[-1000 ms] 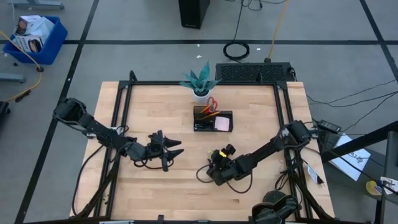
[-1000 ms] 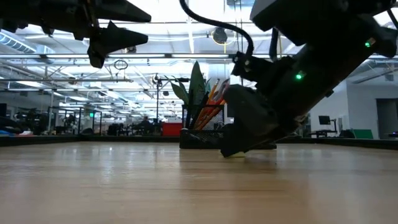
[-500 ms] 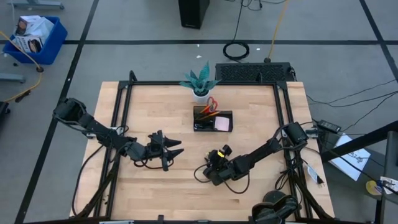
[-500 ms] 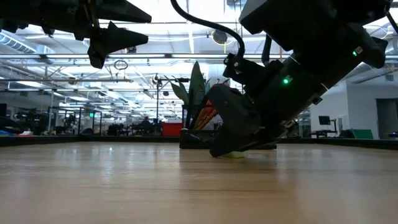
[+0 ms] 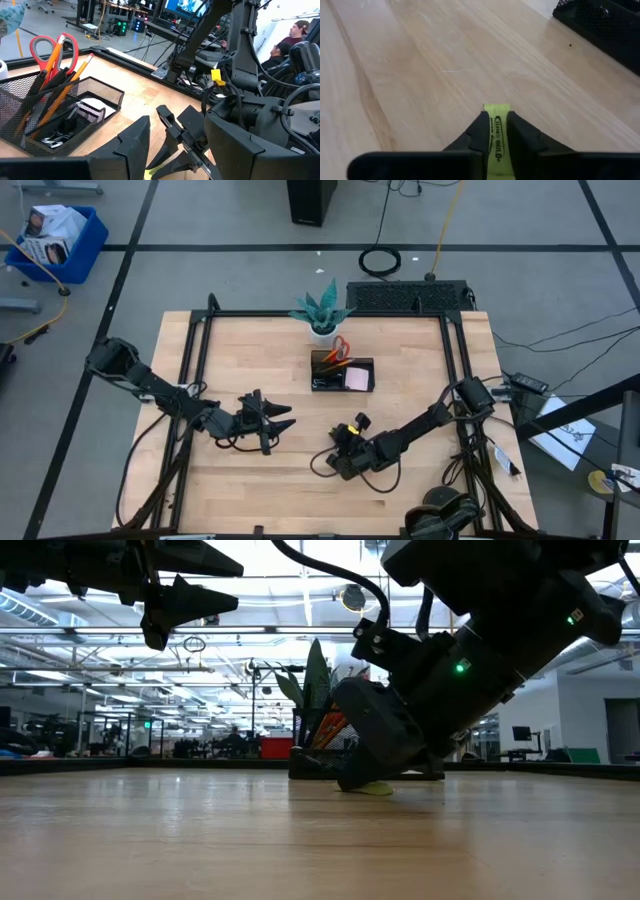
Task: Pick and place office supplies into organizer
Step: Put the green eraser into the black desk organizer
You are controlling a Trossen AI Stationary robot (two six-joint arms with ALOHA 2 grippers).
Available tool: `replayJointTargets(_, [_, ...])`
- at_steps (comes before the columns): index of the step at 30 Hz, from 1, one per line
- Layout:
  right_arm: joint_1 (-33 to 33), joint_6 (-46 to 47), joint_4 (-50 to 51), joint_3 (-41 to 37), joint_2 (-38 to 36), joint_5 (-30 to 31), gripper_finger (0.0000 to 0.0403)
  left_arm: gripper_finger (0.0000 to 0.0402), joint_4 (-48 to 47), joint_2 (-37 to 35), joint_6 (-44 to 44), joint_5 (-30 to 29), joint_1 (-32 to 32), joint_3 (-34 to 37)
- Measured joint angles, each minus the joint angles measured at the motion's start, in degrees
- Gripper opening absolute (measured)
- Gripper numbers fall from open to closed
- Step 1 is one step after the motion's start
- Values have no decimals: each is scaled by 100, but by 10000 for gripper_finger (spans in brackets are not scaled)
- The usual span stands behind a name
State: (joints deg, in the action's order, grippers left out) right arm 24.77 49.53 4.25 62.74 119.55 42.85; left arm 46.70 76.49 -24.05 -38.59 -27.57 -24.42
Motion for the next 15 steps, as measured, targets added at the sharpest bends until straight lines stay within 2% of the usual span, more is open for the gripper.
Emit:
replayJointTargets(10, [-9,-878,-433,-15,-252,66,41,196,-16,0,2,-2,0,1])
replayJointTargets(15, [-34,-1037,-581,-20,-257,112,42,196,-26,0,4,-2,0,2])
